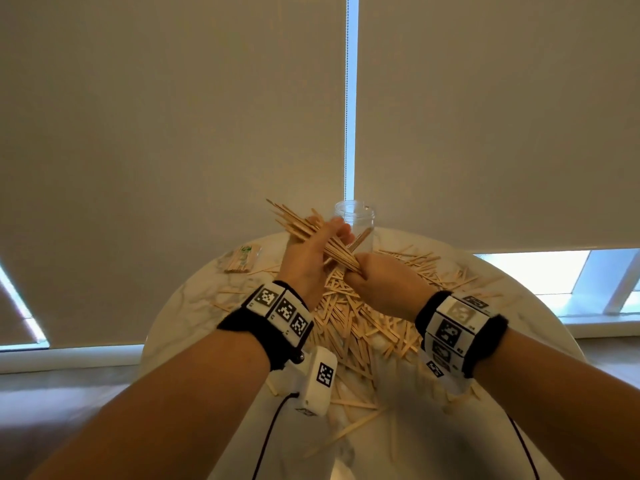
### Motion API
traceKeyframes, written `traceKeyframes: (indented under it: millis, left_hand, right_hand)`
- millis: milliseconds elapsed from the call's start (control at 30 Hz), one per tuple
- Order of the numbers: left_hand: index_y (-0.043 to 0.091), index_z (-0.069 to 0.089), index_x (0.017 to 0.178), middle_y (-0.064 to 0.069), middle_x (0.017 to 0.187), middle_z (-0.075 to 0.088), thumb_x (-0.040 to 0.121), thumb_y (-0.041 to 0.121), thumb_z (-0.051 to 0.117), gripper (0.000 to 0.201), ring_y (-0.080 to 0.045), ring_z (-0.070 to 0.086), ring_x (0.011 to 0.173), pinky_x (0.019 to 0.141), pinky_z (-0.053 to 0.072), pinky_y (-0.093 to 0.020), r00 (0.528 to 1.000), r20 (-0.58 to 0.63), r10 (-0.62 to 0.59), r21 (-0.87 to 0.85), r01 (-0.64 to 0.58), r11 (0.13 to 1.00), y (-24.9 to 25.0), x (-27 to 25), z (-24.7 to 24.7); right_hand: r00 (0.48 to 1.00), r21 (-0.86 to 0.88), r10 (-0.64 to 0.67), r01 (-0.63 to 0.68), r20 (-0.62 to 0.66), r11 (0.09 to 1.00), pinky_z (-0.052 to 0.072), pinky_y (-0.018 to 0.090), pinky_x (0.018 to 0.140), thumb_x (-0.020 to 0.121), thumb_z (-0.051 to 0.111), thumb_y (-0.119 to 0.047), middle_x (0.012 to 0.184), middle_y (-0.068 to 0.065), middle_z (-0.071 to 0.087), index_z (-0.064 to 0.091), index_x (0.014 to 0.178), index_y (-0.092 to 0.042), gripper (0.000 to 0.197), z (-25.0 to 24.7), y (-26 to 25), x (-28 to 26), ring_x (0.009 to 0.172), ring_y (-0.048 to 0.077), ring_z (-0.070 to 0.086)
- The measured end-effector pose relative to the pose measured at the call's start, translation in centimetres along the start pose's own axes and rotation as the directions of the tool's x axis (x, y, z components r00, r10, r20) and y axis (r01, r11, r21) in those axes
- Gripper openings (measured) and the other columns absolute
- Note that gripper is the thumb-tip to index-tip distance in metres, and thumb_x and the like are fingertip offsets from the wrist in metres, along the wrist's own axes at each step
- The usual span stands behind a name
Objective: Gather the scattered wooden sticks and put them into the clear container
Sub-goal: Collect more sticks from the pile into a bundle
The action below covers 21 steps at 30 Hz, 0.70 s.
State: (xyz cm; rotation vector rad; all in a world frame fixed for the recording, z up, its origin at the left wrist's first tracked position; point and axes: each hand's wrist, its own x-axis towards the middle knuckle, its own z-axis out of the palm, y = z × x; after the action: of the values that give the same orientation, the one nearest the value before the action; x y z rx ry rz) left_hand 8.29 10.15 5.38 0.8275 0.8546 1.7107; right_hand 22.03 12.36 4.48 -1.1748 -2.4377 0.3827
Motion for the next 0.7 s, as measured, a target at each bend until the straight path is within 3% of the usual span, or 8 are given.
traceKeyframes:
  millis: [67,133,300,467,567,633,700]
  left_hand:
    - [0.013,0.05,0.132,-0.009,0.097,0.07,0.084,0.025,0.077,0.056,-0.025,0.072,0.087,0.079,0.058,-0.041,0.998,-0.05,0.041,-0.084,-0.045,0.995,1.3,1.0,-0.4]
    - [0.016,0.051,0.125,-0.005,0.088,0.068,0.086,0.029,0.075,0.048,-0.023,0.07,0.079,0.079,0.057,-0.041,0.993,-0.096,0.068,-0.113,-0.078,0.99,2.2,1.6,-0.6]
    - [0.013,0.056,0.116,-0.003,0.072,0.062,0.096,0.021,0.061,0.022,-0.016,0.062,0.063,0.061,0.053,-0.033,0.975,-0.135,0.176,0.086,-0.165,0.983,1.2,1.8,-0.1]
    - [0.021,0.041,0.125,-0.008,0.08,0.067,0.091,0.016,0.07,0.044,-0.021,0.068,0.066,0.07,0.058,-0.039,0.971,-0.124,0.206,0.11,-0.193,0.975,0.2,0.9,0.2]
    - [0.025,0.039,0.13,-0.012,0.103,0.069,0.085,0.036,0.075,0.059,-0.025,0.073,0.08,0.079,0.06,-0.044,0.967,-0.184,0.174,0.056,-0.167,0.984,1.6,0.9,0.4]
    - [0.023,0.046,0.126,-0.011,0.105,0.071,0.091,0.051,0.062,0.047,-0.026,0.073,0.084,0.082,0.057,-0.045,0.95,-0.26,0.171,0.094,-0.152,0.984,2.8,1.5,-0.1]
    - [0.017,0.058,0.117,-0.008,0.097,0.076,0.099,0.053,0.045,0.043,-0.026,0.074,0.087,0.085,0.056,-0.045,0.955,-0.267,0.127,0.187,-0.078,0.979,3.1,2.0,-0.6]
  right_hand:
    - [1.0,-0.022,0.004,-0.004,0.016,1.0,0.042,0.024,0.055,0.101,0.043,-0.032,0.067,-0.003,0.055,0.051,0.08,-0.023,0.024,-0.3,0.4,-0.4,0.057,0.011,0.05]
    - [1.0,-0.052,0.015,-0.014,0.023,0.999,0.044,0.025,0.058,0.101,0.043,-0.033,0.071,-0.003,0.057,0.054,0.085,-0.022,0.022,-0.4,0.5,-0.7,0.061,0.011,0.052]
    - [0.998,-0.061,0.061,-0.059,0.018,0.996,0.046,0.022,0.062,0.099,0.051,-0.04,0.078,-0.003,0.064,0.064,0.098,-0.021,0.023,-0.1,0.7,-0.2,0.067,0.009,0.057]
    - [0.992,-0.015,0.114,-0.114,0.049,0.993,0.047,0.023,0.061,0.1,0.049,-0.047,0.074,-0.003,0.064,0.064,0.093,-0.023,0.029,0.3,1.0,0.0,0.065,0.01,0.06]
    - [0.991,-0.109,0.131,-0.127,0.033,0.986,0.044,0.025,0.064,0.102,0.044,-0.051,0.067,-0.008,0.054,0.051,0.079,-0.031,0.03,-0.4,1.3,-0.5,0.061,0.006,0.052]
    - [0.987,-0.187,0.158,-0.148,0.039,0.971,0.041,0.025,0.061,0.101,0.044,-0.053,0.067,-0.008,0.053,0.049,0.077,-0.031,0.032,-0.8,1.9,-0.7,0.062,0.007,0.05]
    - [0.982,-0.223,0.189,-0.178,0.03,0.959,0.037,0.023,0.054,0.099,0.045,-0.056,0.07,-0.005,0.058,0.057,0.08,-0.028,0.036,-1.0,2.2,-0.8,0.062,0.008,0.052]
